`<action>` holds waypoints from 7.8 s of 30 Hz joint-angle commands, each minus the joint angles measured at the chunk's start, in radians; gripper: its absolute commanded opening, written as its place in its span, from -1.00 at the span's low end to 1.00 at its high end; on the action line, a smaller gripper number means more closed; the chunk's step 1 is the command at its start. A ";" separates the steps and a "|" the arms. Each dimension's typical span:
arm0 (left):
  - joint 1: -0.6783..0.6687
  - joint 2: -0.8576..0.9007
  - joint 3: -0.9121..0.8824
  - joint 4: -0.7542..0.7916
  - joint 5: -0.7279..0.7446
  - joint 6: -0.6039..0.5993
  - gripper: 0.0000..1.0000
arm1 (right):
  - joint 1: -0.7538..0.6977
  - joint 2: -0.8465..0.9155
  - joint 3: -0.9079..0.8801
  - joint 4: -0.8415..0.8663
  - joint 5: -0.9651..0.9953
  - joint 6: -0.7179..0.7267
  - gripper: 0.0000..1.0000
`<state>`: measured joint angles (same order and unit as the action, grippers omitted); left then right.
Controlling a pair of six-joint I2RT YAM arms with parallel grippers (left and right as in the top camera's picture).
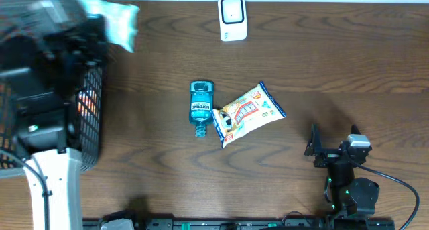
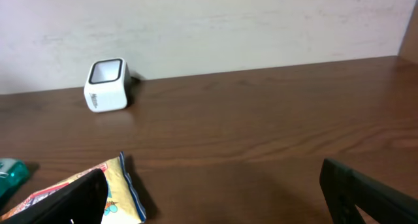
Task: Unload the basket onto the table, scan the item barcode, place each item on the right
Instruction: 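Lift the wipes pack out and lower it onto the snack bag, then open the left gripper and move it back to the basket, then grasp the small orange tissue pack in the basket with the left gripper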
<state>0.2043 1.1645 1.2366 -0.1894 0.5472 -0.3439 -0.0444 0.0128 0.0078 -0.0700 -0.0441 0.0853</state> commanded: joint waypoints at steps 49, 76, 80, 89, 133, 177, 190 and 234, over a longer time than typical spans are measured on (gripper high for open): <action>-0.713 0.678 0.011 -0.375 -0.271 0.437 -0.85 | -0.004 -0.002 -0.002 -0.002 0.009 -0.016 0.98; -0.721 0.639 0.011 -0.317 -0.272 0.437 0.93 | -0.004 -0.001 -0.002 -0.002 0.009 -0.016 0.98; -0.720 0.575 0.011 -0.309 -0.273 0.438 0.95 | -0.004 -0.002 -0.002 -0.002 0.009 -0.016 0.99; -0.720 0.430 0.011 -0.253 -0.438 0.438 0.96 | -0.004 -0.001 -0.002 -0.002 0.009 -0.016 0.99; 0.230 0.071 0.011 0.023 -0.540 -0.556 0.95 | -0.004 -0.001 -0.002 -0.002 0.009 -0.016 0.99; 0.299 0.671 0.008 -0.483 -0.349 -0.554 0.88 | -0.004 -0.001 -0.002 -0.002 0.009 -0.016 0.99; 0.287 0.701 -0.067 -0.406 -0.394 -0.530 -0.85 | -0.004 -0.001 -0.002 -0.002 0.009 -0.016 0.98; 0.237 -0.048 -0.042 -0.094 -0.107 -0.488 -0.86 | -0.004 -0.001 -0.002 -0.002 0.009 -0.016 0.99</action>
<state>0.4465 1.1172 1.1858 -0.3084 0.3012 -0.8551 -0.0444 0.0128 0.0078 -0.0700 -0.0441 0.0853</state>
